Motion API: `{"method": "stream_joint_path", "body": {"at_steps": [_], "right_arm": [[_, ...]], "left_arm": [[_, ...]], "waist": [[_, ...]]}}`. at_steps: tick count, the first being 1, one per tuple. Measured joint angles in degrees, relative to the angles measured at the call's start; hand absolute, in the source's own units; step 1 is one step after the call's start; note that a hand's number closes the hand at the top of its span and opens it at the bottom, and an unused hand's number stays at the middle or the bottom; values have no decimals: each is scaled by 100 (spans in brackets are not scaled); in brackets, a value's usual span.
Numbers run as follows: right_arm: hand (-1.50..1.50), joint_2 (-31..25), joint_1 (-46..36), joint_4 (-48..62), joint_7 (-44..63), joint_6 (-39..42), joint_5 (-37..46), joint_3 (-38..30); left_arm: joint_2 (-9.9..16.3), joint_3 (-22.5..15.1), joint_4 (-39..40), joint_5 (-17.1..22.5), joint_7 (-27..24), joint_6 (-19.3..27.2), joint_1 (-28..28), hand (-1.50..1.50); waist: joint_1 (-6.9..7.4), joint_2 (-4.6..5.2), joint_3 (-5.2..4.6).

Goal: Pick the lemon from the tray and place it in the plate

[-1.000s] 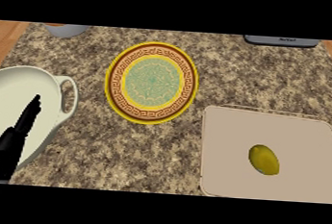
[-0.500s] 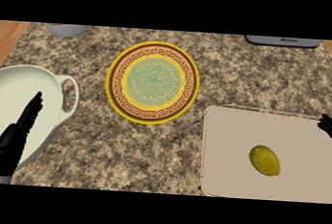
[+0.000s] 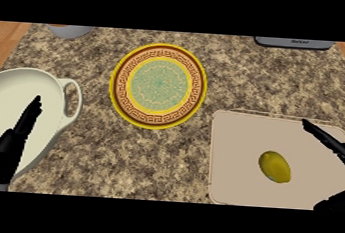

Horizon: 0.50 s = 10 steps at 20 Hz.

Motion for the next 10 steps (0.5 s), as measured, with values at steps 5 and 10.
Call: {"method": "stream_joint_path", "body": {"at_steps": [5,10], "right_arm": [[-150,143,-166,194,-130,-138,347,371],[-150,198,-317,438,-257,-217,606,574]], "left_arm": [[-87,87,-102,-117,5,-50,104,0],[-198,183,-162,-239,100,-150,100,0]], "waist": [[-4,-2,-1],[-13,-2,-2]]}}
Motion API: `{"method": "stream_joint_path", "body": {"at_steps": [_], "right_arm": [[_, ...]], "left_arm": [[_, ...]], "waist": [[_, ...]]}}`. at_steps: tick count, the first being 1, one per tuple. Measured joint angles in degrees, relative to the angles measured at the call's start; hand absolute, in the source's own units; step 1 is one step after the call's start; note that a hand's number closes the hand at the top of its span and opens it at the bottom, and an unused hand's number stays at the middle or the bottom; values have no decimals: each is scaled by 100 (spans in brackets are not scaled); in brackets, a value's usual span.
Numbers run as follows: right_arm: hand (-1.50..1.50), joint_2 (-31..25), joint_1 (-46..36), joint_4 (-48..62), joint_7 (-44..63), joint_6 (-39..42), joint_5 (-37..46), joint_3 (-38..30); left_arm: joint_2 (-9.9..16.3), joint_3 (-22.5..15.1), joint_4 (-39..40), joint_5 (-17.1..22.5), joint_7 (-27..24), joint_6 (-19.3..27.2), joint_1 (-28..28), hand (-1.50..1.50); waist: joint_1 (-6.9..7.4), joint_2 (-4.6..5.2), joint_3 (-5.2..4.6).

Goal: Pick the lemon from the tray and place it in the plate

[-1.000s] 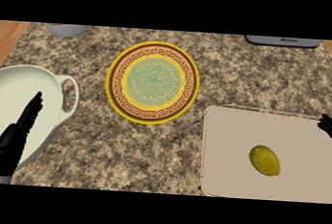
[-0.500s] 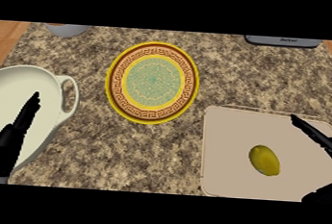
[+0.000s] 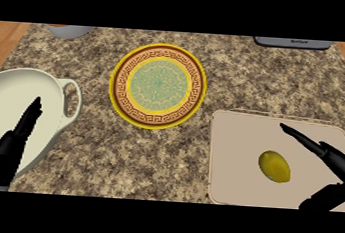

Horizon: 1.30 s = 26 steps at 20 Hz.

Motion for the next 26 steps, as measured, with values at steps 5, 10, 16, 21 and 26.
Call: {"method": "stream_joint_path", "body": {"at_steps": [5,10,16,21,26], "right_arm": [[-150,244,-157,282,-54,-169,291,170],[-150,521,-330,578,-105,-249,507,265],[150,664,-509,878,-343,-332,530,269],[150,740,-788,1157,-492,-493,614,246],[150,247,-2208,1802,498,-716,1433,319]], "left_arm": [[-146,75,-165,-199,137,-39,58,0],[-306,233,-29,-320,93,-173,-18,0],[-383,394,27,-425,-82,-320,58,0],[-422,507,4,-492,15,-454,-14,0],[-458,330,-10,-566,-2,-567,-285,0]], "waist": [[-6,-1,0],[-9,0,0],[-10,-2,-8],[9,-6,-11],[423,120,-9]]}}
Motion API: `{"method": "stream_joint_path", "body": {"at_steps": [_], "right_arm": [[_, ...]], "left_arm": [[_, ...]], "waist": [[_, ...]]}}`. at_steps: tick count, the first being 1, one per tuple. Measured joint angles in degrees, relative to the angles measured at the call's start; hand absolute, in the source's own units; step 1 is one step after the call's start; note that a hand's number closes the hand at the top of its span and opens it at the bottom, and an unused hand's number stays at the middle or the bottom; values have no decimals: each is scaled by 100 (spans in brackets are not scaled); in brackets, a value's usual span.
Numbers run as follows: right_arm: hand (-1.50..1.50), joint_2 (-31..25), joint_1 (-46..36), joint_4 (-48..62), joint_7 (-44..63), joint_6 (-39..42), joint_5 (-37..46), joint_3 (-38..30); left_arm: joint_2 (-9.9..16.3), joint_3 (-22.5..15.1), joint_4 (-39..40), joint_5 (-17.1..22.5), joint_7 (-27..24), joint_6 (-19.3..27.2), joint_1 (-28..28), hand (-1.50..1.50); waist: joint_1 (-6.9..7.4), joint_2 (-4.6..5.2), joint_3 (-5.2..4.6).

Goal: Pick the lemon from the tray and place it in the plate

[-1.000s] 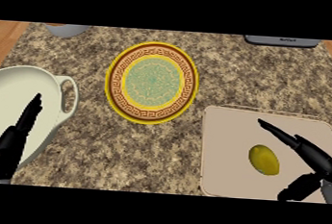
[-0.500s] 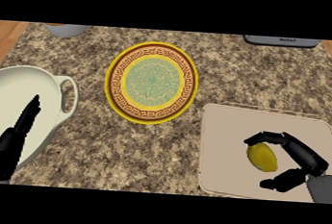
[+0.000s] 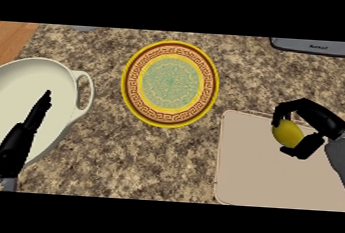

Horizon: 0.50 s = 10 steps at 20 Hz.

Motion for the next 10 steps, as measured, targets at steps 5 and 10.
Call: {"method": "stream_joint_path", "body": {"at_steps": [5,10], "right_arm": [[150,-277,-1192,799,738,-215,760,145],[150,-217,-2000,1569,964,-915,1094,-7]], "left_arm": [[-75,-198,-68,-79,53,-68,-260,0],[-113,-220,-44,-90,126,-75,-363,0]], "waist": [[332,126,18],[376,162,36]]}}
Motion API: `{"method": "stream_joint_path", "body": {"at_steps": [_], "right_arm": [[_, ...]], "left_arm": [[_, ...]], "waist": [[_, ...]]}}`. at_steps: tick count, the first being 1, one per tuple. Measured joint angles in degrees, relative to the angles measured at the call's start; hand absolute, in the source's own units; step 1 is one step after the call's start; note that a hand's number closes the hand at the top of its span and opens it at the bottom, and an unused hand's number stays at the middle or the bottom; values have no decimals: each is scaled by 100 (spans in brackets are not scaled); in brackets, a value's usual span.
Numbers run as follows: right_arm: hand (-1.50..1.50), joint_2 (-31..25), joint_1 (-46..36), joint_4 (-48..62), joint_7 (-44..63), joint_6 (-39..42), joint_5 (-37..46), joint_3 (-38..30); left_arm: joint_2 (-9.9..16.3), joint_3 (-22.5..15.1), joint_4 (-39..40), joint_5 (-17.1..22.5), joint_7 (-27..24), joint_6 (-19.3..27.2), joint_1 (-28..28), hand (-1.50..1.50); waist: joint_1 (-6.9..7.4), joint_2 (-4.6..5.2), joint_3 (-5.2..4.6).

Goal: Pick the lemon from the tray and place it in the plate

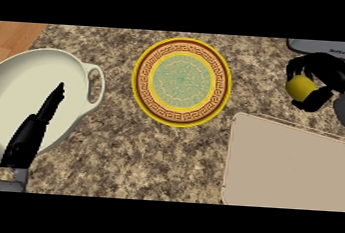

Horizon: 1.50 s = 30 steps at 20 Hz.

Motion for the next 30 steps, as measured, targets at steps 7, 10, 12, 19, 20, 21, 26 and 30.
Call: {"method": "stream_joint_path", "body": {"at_steps": [7,10,12,19,20,21,26,30], "right_arm": [[150,108,-863,682,-374,-967,-73,-490],[150,129,-1128,826,-913,-1179,-265,-736],[150,175,-1335,894,-1313,-1062,-438,-875],[150,520,-2029,1252,-2230,-446,-772,-1098],[150,581,-2122,1298,-2289,-377,-776,-1098],[150,624,-2230,1387,-2339,-296,-772,-1098],[150,1238,-2578,1390,-2090,-107,-788,-1054],[150,1823,-2782,1384,-1646,-125,-776,-1005]], "left_arm": [[-12,48,54,-11,20,23,24,0],[-16,99,105,-14,0,51,61,0],[32,158,60,13,20,33,116,0],[27,273,72,44,-21,22,272,0],[16,295,104,36,-71,33,298,0],[-13,286,115,8,-44,60,281,0],[-27,343,10,-35,36,69,401,0],[-12,446,86,-17,-82,18,480,0]], "waist": [[-113,-38,0],[-208,-67,-2],[-255,-97,-4],[-450,-173,-19],[-477,-182,-21],[-483,-180,-22],[-610,-233,-27],[-660,-253,-30]]}}
